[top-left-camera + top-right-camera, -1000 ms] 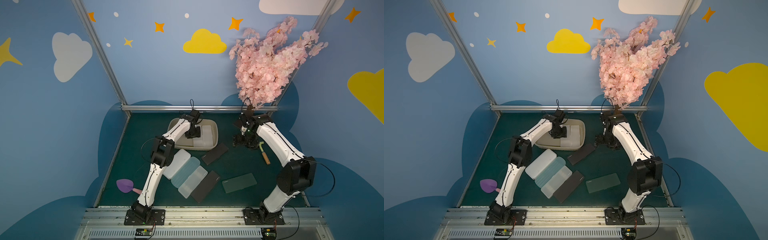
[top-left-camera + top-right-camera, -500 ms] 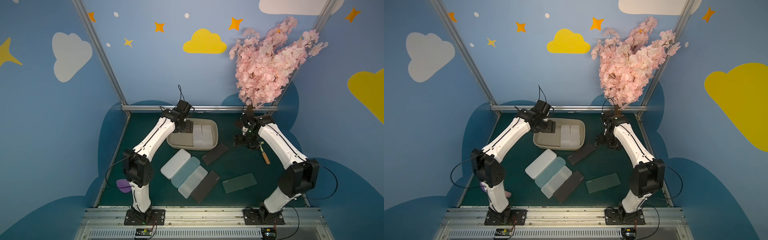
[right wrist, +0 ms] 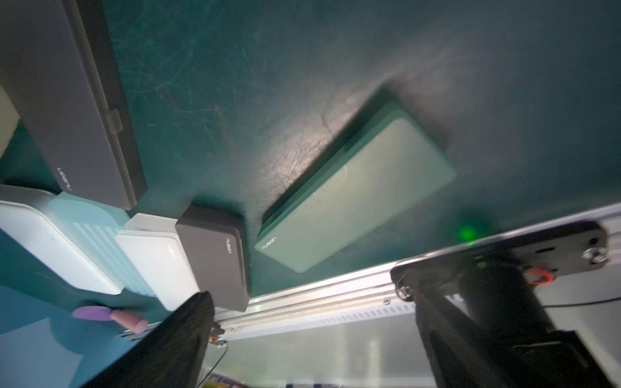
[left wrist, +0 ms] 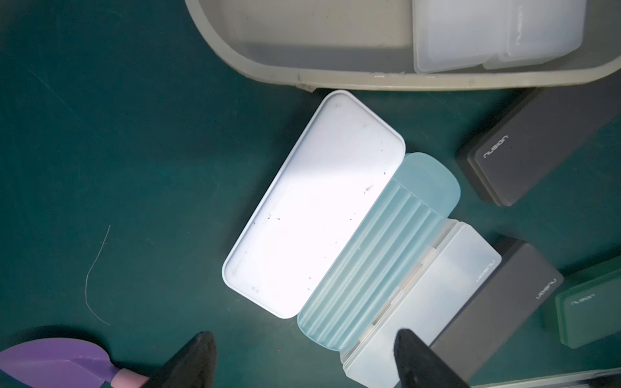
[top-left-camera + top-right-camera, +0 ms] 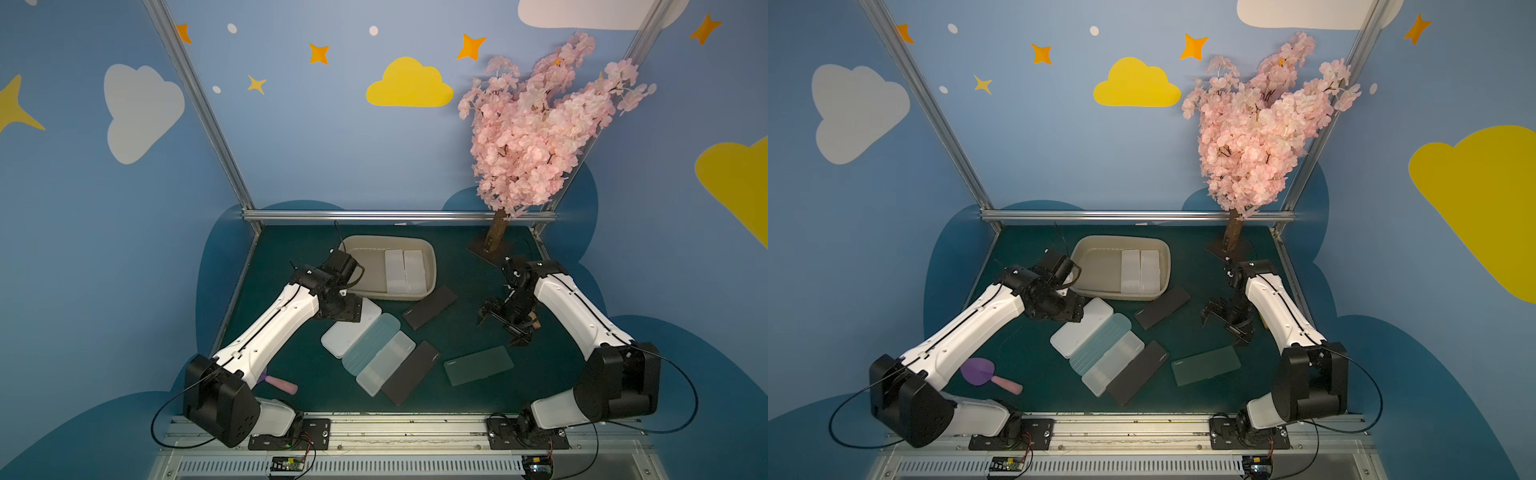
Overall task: Put the pencil case into the storage box
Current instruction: Pick up the pencil case from the center of the board.
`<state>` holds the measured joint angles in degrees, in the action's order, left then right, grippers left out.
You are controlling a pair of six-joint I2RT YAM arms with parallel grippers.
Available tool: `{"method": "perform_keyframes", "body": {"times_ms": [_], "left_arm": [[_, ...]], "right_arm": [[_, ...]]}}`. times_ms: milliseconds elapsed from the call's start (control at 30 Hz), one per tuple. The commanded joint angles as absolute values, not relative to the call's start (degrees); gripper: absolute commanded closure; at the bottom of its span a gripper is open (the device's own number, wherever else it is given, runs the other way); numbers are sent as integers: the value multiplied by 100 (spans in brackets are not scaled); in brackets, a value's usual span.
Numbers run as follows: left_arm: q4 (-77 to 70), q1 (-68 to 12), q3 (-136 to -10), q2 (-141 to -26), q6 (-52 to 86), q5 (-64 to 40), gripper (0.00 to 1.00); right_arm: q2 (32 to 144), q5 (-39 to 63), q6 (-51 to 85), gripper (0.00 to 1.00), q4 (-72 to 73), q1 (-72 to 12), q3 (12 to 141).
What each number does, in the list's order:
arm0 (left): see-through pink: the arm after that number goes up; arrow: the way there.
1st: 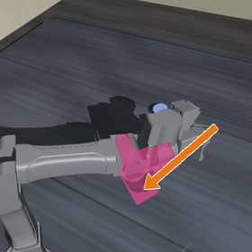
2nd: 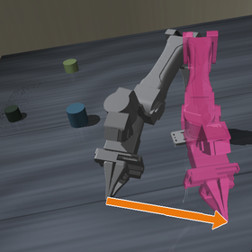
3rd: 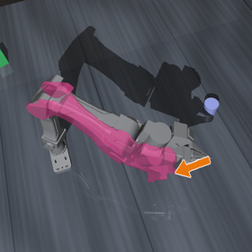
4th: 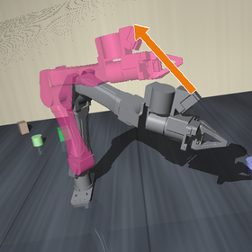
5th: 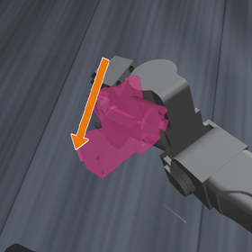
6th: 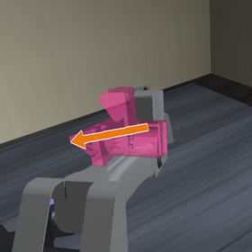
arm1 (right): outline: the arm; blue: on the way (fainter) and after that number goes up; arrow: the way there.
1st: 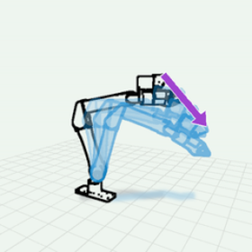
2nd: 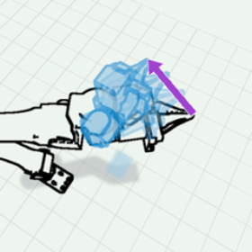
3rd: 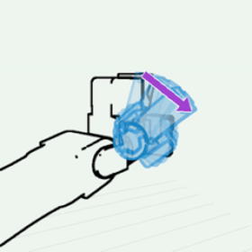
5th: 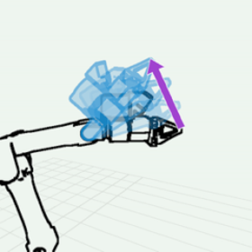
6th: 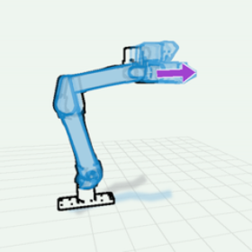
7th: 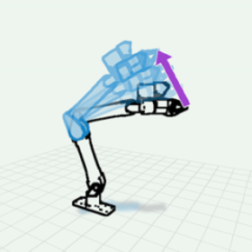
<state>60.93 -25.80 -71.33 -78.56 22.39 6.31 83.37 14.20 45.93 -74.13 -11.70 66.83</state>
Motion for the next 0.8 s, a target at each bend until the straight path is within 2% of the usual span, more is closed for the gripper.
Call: {"method": "perform_keyframes", "body": {"times_ms": [0,333,767], "left_arm": [[6234,-2571,-6960,-7766,2402,551,13],[6154,-2444,-6746,-7613,2390,379,11],[6043,-2455,-6394,-7298,2369,314,11]], "right_arm": [[8058,2007,6166,1,-7375,-1474,6125],[7596,1672,8483,1,-6395,-2604,5065],[8367,1153,9060,1,-5929,-3041,5221]]}}
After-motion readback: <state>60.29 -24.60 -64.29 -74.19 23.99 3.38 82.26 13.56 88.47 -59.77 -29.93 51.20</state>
